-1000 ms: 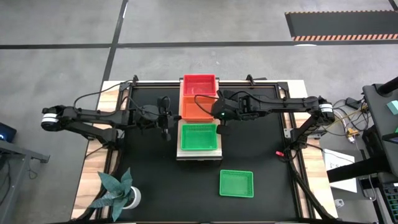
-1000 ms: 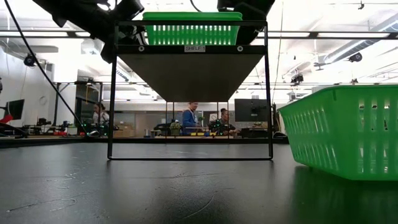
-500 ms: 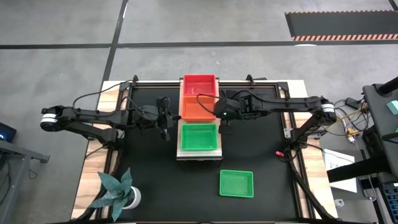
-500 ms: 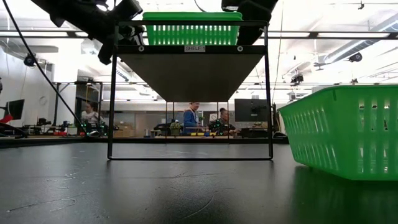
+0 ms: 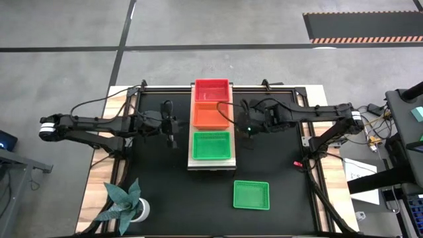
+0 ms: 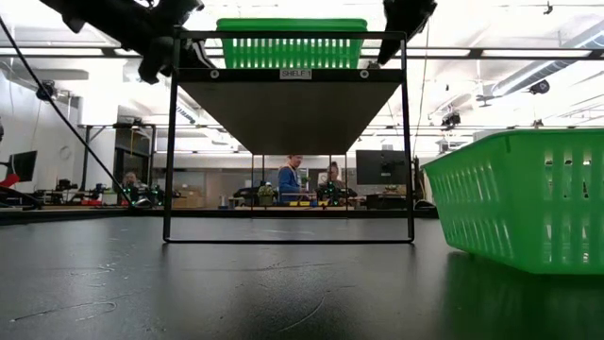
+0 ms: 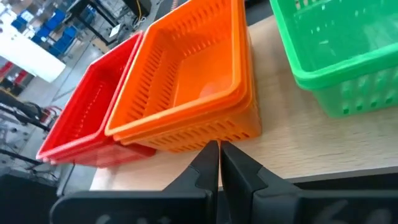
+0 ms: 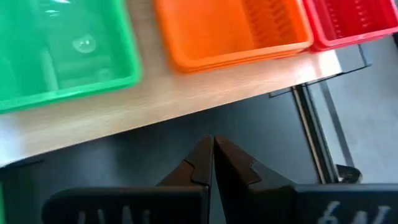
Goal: Stack baskets on shelf by color
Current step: Stack the green bin on the green bins on the shelf
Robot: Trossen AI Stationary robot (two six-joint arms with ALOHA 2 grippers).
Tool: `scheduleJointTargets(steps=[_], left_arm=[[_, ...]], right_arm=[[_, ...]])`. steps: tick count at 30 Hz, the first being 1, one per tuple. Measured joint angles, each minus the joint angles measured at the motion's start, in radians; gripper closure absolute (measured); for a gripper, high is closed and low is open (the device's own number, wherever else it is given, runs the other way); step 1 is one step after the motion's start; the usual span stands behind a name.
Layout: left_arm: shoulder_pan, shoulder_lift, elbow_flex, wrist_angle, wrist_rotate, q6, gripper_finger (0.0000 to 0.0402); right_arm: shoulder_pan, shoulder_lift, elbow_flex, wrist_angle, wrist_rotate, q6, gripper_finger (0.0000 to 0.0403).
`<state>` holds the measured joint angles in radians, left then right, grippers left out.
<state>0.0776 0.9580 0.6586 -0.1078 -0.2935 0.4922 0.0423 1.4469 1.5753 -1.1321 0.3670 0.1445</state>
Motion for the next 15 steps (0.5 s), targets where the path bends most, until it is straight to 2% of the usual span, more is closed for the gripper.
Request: scheduleJointTargets(steps=[6, 15], left_arm=[[-0.001, -0.061, -0.01, -0.009, 0.0, -0.043, 0.0402], [-0.003, -0.077, -0.011, -0.008, 0.0, -0.068, 0.0402]], right_arm=[[0.116, -0.019, 0.0, -0.02, 0.0, 0.115, 0.0394], [0.325, -0.019, -0.004, -0.012, 0.0, 0.302, 0.0394]])
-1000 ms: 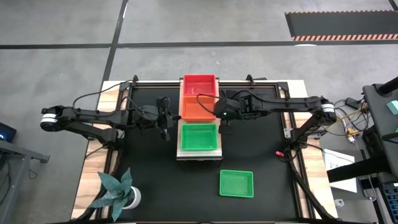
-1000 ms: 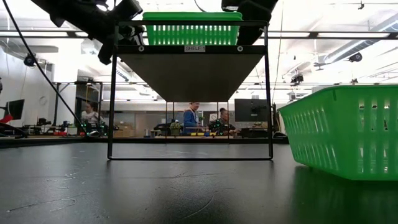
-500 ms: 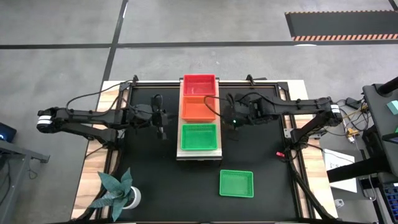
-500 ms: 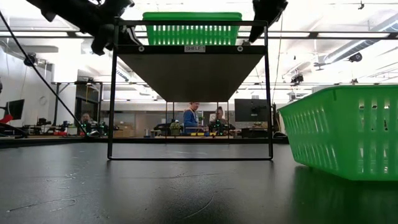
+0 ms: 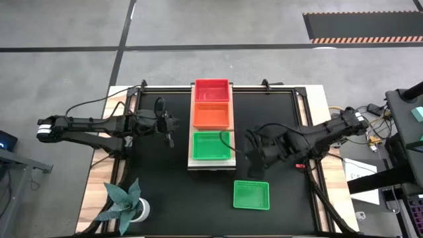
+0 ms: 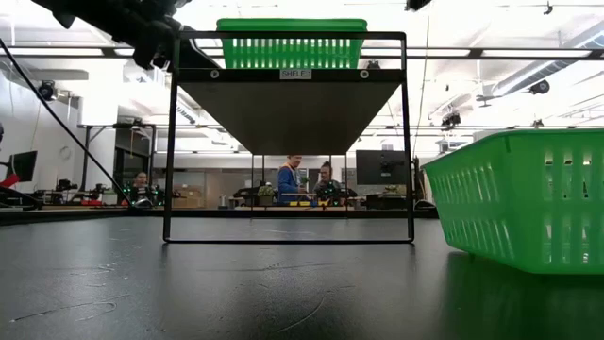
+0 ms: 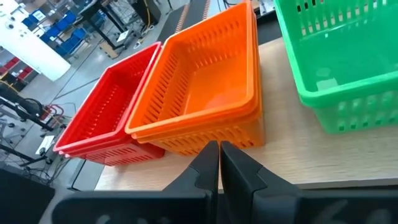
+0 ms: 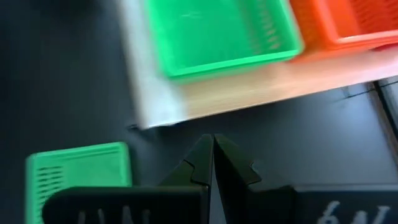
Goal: Stack baskets on shelf by color
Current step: Stack the green bin on the green bins on the shelf
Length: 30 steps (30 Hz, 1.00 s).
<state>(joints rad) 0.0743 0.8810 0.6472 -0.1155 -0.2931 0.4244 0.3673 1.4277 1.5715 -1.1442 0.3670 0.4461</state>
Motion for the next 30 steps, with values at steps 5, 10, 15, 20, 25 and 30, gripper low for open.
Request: scheduleJointTargets(steps=[5, 10, 15, 20, 25, 30], left_arm=[[-0.019, 0.0, 0.0, 0.001, 0.0, 0.0, 0.0402], [-0.052, -0.002, 0.004, 0.0, 0.0, 0.0, 0.0402], [-0.089, -0.003, 0.01, 0.003, 0.001, -0.001, 0.0402], [-0.126, -0.002, 0.01, 0.005, 0.001, -0.024, 0.0402], [-0.167, -0.002, 0.008, 0.019, 0.001, -0.053, 0.0402], [-0.213, -0.001, 0.005, 0.034, 0.001, -0.054, 0.0402]], right_arm=[[0.099, 0.0, -0.018, 0.048, 0.001, 0.088, 0.0394], [0.171, 0.0, -0.041, 0.089, 0.003, 0.151, 0.0394], [0.225, 0.034, -0.047, 0.109, 0.011, 0.19, 0.0394], [0.264, 0.091, -0.048, 0.148, -0.001, 0.236, 0.0392], [0.304, 0.144, -0.048, 0.155, -0.027, 0.288, 0.0362], [0.341, 0.21, -0.048, 0.166, -0.028, 0.352, 0.0307]])
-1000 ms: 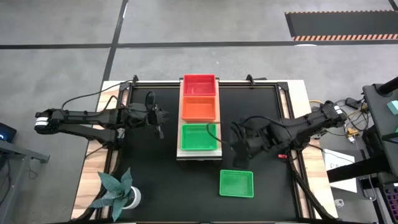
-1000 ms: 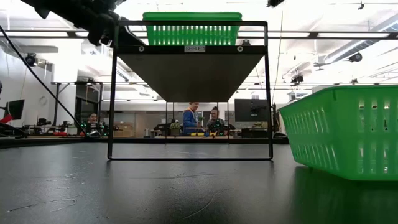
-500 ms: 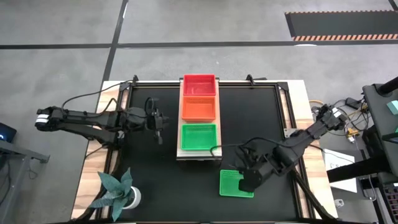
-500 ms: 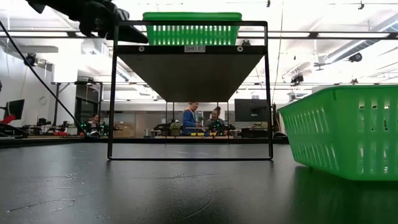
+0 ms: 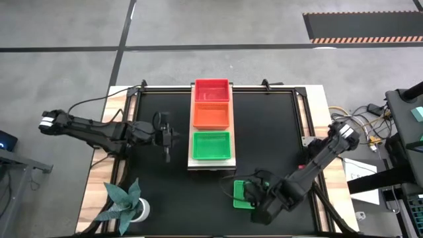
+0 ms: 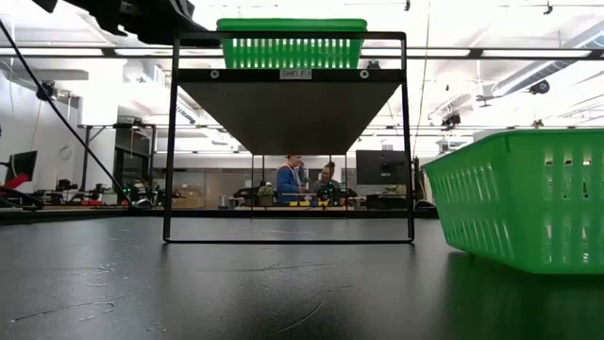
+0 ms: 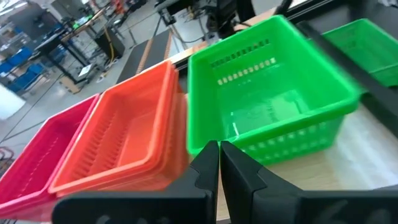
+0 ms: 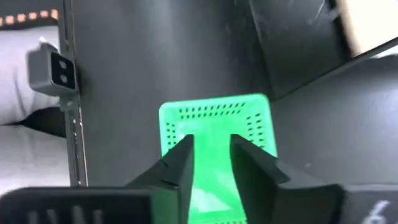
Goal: Stack baskets on shelf by color
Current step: Stack the green bin on the green bins on the shelf
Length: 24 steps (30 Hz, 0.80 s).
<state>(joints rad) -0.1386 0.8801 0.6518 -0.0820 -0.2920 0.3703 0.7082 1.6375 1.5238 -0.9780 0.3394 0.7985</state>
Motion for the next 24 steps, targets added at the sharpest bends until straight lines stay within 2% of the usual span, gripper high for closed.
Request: scheduleJointTargets(steps=[5, 10, 15, 24], left_arm=[[-0.032, 0.0, 0.0, -0.001, 0.0, 0.0, 0.0402], [-0.049, 0.0, -0.002, -0.003, 0.0, 0.001, 0.0402], [-0.049, 0.0, -0.002, -0.003, 0.0, 0.001, 0.0402], [-0.048, 0.0, -0.004, -0.004, 0.0, 0.006, 0.0402]], right_arm=[[0.037, 0.08, 0.0, 0.039, -0.003, 0.038, 0.0255], [0.068, 0.145, 0.0, 0.082, -0.003, 0.042, 0.0223], [0.081, 0.197, 0.0, 0.084, -0.007, 0.069, 0.0217], [0.082, 0.249, -0.002, 0.079, -0.034, 0.074, 0.0233]])
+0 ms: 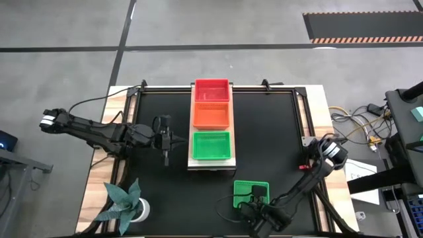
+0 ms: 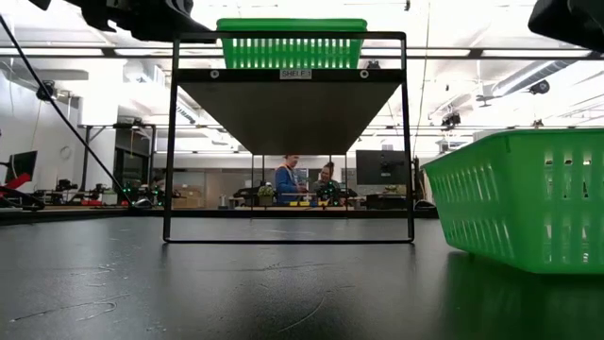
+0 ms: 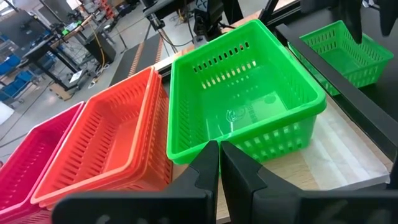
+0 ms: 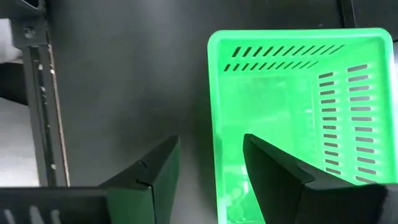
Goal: Stack baskets on shelf by color
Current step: Stack the green bin on the green bins on the shelf
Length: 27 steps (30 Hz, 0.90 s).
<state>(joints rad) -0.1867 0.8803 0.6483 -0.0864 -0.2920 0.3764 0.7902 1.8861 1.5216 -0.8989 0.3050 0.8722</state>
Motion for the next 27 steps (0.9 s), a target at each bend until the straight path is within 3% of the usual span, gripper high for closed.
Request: scheduleJointTargets(steps=[11, 21, 27], left_arm=[[0.0, 0.0, 0.0, 0.0, 0.0, 0.005, 0.0402], [0.0, 0.0, 0.001, 0.005, 0.0, 0.006, 0.0402], [0.0, 0.0, 0.001, 0.008, 0.0, 0.006, 0.0402]], right_arm=[[0.0, 0.035, -0.006, -0.001, 0.001, -0.006, 0.0278], [0.0, 0.051, -0.006, -0.002, 0.001, -0.053, 0.0386], [-0.003, 0.012, 0.0, -0.023, -0.002, -0.06, 0.0393]])
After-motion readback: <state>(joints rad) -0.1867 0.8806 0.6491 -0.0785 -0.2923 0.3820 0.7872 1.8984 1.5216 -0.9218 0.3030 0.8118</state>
